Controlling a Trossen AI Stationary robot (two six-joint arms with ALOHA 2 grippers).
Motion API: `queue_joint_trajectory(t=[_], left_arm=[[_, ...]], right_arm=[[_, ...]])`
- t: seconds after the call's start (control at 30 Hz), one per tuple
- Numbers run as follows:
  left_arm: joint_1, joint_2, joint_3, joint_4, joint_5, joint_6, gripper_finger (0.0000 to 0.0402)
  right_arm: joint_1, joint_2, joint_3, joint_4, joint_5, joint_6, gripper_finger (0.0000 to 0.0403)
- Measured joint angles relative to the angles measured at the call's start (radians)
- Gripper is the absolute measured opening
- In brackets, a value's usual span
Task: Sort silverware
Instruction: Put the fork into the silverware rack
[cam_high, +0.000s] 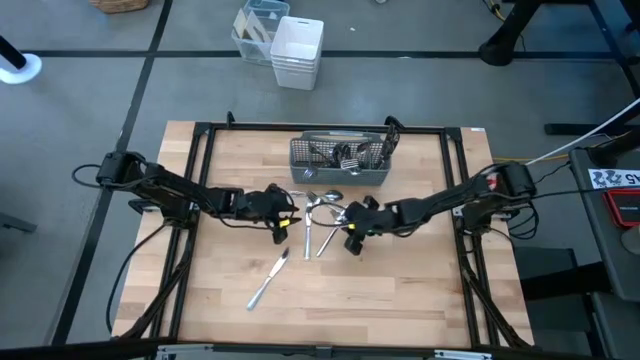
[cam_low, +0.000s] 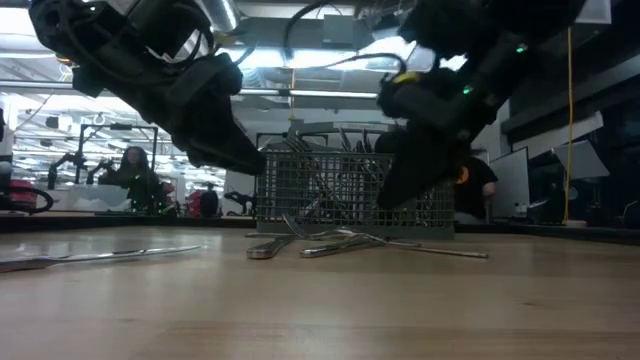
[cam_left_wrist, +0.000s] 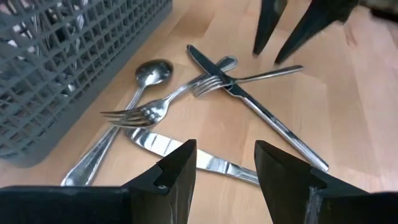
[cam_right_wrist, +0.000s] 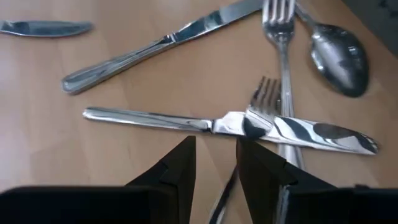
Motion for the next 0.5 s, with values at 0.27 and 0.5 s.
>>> queue_joint_trajectory(t=[0.27, 0.5], left_arm=[[-0.002, 0.000, 0.000, 0.011, 0.000, 0.029, 0.0155], [-0.002, 0.000, 0.000, 0.010, 0.000, 0.050, 0.0155]], right_arm=[[0.000, 0.126, 0.099, -0.093, -0.004, 0.028, 0.0117], [0.000, 0.159, 0.125, -0.161, 0.048, 0.059, 0.0117]])
